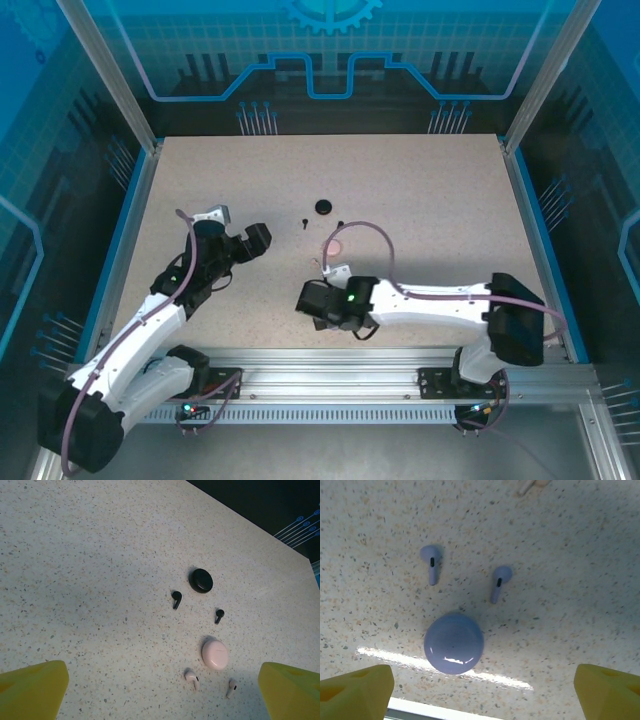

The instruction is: Insert the wireless bluetooth earbuds into the charging case

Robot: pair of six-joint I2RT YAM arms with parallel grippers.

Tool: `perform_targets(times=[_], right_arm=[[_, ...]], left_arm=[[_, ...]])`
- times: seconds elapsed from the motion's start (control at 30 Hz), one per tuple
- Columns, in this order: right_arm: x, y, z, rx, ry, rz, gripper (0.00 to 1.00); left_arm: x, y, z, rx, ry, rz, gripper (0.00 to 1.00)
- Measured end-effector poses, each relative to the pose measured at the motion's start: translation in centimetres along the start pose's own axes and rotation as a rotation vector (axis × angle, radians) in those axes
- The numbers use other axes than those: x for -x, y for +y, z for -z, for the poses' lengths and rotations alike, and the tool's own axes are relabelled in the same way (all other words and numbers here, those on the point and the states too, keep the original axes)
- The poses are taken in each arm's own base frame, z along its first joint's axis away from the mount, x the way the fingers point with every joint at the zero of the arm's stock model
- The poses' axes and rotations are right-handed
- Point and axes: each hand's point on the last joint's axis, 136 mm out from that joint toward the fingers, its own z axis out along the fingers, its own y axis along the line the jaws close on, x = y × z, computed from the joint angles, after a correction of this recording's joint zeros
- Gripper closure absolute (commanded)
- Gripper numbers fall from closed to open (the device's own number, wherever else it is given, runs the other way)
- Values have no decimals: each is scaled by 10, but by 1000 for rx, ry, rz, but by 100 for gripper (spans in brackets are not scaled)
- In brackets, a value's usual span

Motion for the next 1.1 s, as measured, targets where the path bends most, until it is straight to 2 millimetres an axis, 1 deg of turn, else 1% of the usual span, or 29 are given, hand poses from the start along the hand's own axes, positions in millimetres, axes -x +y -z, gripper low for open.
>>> perform_targets(times=[0.2, 0.47, 0.7, 0.93, 1.1], right_arm=[[-15, 5, -22, -62, 43, -33, 6], [-17, 17, -32, -19, 56, -93, 12], [-25, 12, -50, -17, 93, -129, 19], [-29, 18, -62, -12, 106, -135, 28], [-30, 21, -66, -2, 116, -144, 31]], left_arm=[[-1, 1, 2, 4, 4, 7, 1], [-3, 2, 1, 6, 6, 23, 1], [-4, 3, 1, 8, 8, 32, 1], [-6, 5, 0, 11, 12, 32, 1], [-7, 6, 0, 13, 15, 32, 1]])
